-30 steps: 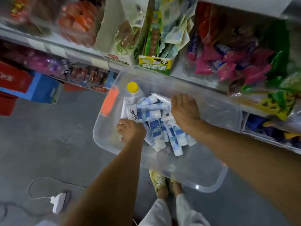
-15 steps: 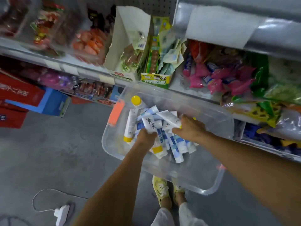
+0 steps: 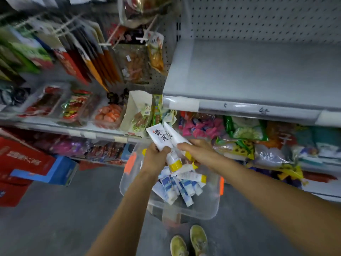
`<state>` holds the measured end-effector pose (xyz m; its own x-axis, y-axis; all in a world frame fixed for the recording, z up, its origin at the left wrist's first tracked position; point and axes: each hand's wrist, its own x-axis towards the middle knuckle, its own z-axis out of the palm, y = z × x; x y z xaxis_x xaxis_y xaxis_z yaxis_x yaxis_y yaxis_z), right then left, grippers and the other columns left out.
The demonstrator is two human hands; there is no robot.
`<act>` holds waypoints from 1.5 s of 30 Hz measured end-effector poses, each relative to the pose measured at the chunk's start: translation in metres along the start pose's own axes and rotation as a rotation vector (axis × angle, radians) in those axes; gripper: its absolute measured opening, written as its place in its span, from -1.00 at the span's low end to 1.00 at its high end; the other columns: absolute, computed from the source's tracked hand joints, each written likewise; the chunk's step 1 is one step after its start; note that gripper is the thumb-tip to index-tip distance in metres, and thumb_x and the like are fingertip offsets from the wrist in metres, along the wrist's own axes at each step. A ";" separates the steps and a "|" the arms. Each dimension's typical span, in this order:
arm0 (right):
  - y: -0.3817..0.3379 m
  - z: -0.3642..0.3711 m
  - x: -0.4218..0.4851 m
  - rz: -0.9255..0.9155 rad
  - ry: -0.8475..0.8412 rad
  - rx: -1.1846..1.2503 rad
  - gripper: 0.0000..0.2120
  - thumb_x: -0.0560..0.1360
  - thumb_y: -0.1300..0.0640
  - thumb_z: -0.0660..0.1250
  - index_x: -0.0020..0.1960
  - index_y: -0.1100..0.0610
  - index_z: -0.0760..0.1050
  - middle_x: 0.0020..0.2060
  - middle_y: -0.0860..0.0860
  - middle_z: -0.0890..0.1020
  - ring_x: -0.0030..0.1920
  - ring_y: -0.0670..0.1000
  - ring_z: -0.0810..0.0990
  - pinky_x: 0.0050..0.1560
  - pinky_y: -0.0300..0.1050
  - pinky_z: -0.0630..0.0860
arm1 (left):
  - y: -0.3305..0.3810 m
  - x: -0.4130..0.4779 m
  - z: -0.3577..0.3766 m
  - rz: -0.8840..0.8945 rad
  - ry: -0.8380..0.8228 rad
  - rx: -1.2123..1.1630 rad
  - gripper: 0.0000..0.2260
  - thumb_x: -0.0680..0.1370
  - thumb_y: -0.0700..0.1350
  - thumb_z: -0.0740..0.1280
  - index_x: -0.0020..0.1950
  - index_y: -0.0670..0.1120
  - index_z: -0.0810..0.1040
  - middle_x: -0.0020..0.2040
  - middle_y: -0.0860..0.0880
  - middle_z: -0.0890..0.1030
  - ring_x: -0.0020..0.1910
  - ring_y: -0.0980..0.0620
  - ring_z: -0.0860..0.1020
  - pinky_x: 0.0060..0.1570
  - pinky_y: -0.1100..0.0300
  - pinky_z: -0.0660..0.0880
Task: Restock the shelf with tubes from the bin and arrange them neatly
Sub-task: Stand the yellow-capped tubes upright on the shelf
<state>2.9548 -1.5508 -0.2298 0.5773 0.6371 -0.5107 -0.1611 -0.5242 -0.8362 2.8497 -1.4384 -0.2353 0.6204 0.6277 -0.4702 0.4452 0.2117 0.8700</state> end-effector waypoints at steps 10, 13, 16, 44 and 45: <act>-0.071 -0.063 -0.098 -0.228 -0.034 0.043 -0.83 0.51 0.15 0.38 0.09 0.13 0.62 -0.22 0.05 0.65 -0.31 -0.06 0.58 -0.38 -0.20 0.47 | 0.102 -0.064 -0.003 0.340 -0.140 0.041 -0.82 0.56 -0.28 0.30 0.05 -0.02 0.56 0.01 -0.04 0.69 0.00 -0.07 0.65 0.03 -0.13 0.59; -0.089 -0.080 -0.114 -0.272 -0.017 0.081 -0.73 0.49 0.25 0.39 0.18 0.23 0.55 -0.09 0.14 0.70 -0.16 0.12 0.70 -0.21 0.00 0.64 | 0.132 -0.075 0.005 0.417 -0.162 0.026 -0.81 0.57 -0.29 0.29 0.04 -0.01 0.56 0.00 -0.05 0.69 -0.09 0.01 0.67 -0.13 -0.02 0.63; -0.107 -0.104 -0.127 -0.396 0.059 0.048 -0.66 0.42 0.26 0.46 0.19 0.15 0.57 0.07 0.18 0.67 0.11 0.25 0.62 0.19 0.25 0.52 | 0.164 -0.088 0.018 0.502 -0.168 0.033 -0.81 0.57 -0.27 0.31 0.08 0.00 0.55 -0.02 0.01 0.69 -0.06 -0.01 0.66 -0.11 -0.04 0.63; -0.279 -0.281 -0.104 -0.706 0.514 -0.208 -0.64 0.43 0.24 0.46 0.22 0.21 0.53 0.09 0.12 0.64 0.10 0.09 0.62 0.21 0.07 0.54 | 0.331 -0.102 0.120 0.755 -0.120 -0.084 -0.70 0.57 -0.20 0.32 0.31 -0.07 0.46 0.06 -0.02 0.63 0.02 0.03 0.62 -0.10 0.00 0.65; -0.279 -0.282 -0.104 -0.708 0.517 -0.214 -0.63 0.43 0.24 0.46 0.22 0.20 0.53 0.09 0.12 0.64 0.10 0.08 0.62 0.21 0.06 0.53 | 0.332 -0.101 0.122 0.753 -0.117 -0.084 -0.70 0.57 -0.20 0.33 0.30 -0.07 0.47 0.06 -0.01 0.63 0.02 0.02 0.62 -0.08 -0.02 0.64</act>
<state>3.1655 -1.6302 0.1129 0.7810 0.5443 0.3063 0.4914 -0.2328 -0.8392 3.0134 -1.5224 0.0832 0.8031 0.5430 0.2452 -0.1724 -0.1823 0.9680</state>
